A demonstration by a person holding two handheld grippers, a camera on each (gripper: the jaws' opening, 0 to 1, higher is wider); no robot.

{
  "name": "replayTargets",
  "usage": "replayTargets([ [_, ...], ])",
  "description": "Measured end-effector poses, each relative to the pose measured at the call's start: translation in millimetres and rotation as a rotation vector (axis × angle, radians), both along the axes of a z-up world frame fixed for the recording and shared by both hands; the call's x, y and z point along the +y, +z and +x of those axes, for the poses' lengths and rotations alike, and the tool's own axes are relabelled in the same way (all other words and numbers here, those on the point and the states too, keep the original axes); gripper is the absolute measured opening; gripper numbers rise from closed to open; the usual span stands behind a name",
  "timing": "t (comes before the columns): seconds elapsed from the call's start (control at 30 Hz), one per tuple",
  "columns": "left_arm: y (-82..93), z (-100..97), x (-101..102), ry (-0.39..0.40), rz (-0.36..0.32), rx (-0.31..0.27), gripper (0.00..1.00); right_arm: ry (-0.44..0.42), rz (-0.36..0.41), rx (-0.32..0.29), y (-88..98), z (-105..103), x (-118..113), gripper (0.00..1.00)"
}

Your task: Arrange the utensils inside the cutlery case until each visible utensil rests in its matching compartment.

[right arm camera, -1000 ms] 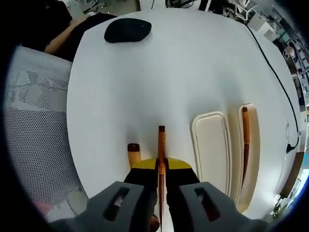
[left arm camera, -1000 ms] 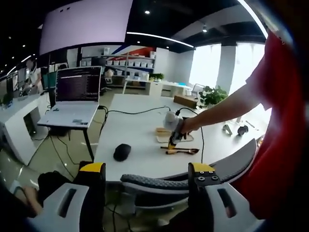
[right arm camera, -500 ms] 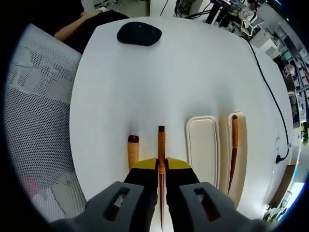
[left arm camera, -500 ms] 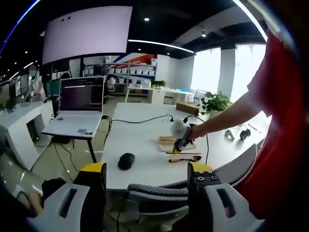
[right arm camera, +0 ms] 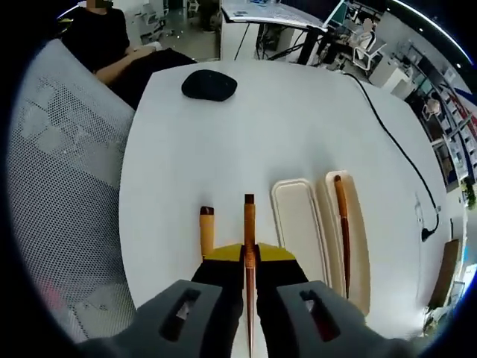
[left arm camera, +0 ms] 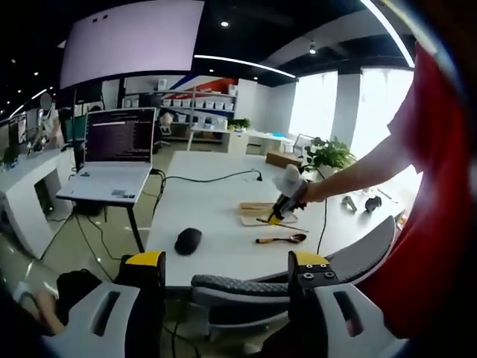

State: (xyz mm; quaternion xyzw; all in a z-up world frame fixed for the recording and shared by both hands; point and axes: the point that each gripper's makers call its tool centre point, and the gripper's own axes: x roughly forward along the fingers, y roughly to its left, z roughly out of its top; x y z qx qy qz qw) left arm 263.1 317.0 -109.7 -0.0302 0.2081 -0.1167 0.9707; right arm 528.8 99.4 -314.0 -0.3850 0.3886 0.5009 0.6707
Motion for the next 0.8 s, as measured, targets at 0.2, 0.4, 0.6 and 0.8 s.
replayTargets([
  [0.2,2.7,5.4,3,-0.021,0.002,-0.001,0.69,-0.037,0.027,-0.01,5.4,3,-2,0.01],
  [0.4,1.1,11.1,5,-0.029,-0.009,0.001,0.68,-0.035,0.036,-0.046,14.7,9,0,0.01],
  [0.6,14.6,21.4,-2,-0.049,-0.051,-0.023,0.69,-0.092,0.072,-0.065,24.1,18,-1,0.02],
  [0.8,7.0,26.2,-2,-0.081,-0.033,0.003,0.68,-0.132,0.086,-0.093,29.1,22,-4,0.02],
])
